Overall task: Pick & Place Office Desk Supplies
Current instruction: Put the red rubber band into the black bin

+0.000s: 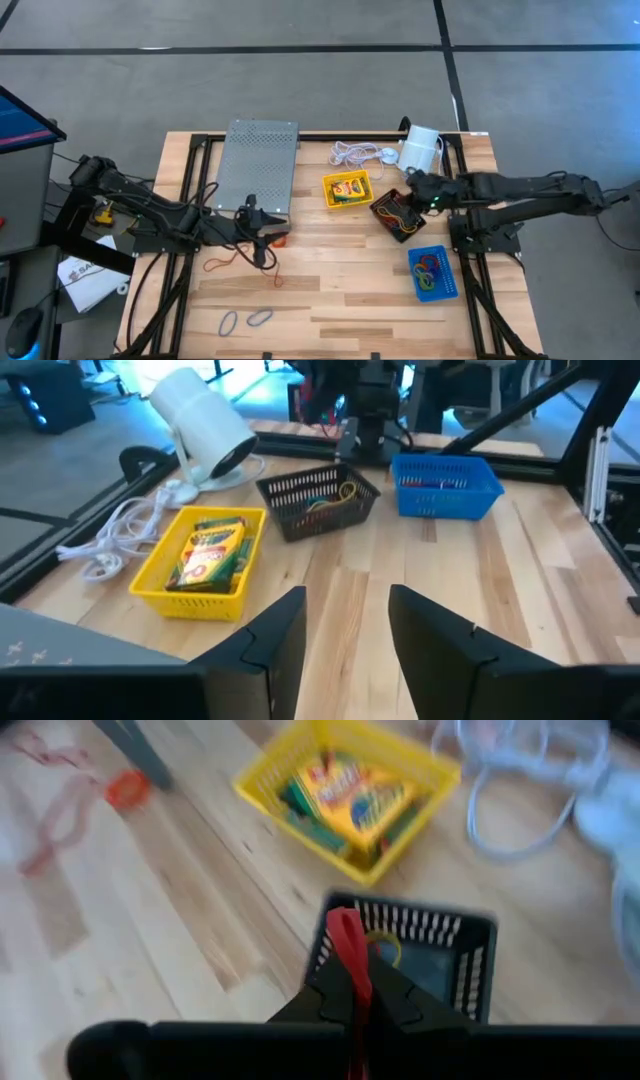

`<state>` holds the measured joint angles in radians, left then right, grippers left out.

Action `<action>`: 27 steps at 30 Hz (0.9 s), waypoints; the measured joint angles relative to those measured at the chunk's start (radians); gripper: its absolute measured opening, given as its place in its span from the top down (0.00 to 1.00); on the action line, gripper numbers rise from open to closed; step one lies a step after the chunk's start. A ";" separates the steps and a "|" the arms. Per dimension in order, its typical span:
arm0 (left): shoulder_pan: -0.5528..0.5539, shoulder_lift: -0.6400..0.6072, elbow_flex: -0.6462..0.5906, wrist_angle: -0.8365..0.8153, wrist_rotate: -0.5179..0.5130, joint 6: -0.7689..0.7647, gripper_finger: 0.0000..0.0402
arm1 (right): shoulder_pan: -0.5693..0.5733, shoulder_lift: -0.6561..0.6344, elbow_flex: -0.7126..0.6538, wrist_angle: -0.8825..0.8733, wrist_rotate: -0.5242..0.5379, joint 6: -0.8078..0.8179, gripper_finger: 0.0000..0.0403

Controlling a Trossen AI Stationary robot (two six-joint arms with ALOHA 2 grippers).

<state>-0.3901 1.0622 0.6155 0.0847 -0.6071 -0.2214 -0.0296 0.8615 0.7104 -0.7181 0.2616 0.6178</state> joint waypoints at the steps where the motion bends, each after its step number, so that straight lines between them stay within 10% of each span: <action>1: -0.001 0.001 0.000 -0.006 0.000 0.000 0.66 | 0.000 0.014 -0.022 0.019 -0.003 0.014 1.00; 27: 0.010 0.001 -0.008 -0.067 -0.003 -0.004 0.68 | -0.045 0.389 -0.154 0.263 -0.078 0.002 1.00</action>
<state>-0.3798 1.0630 0.6075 0.0179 -0.6098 -0.2253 -0.0746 1.2502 0.5568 -0.4552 0.1839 0.6202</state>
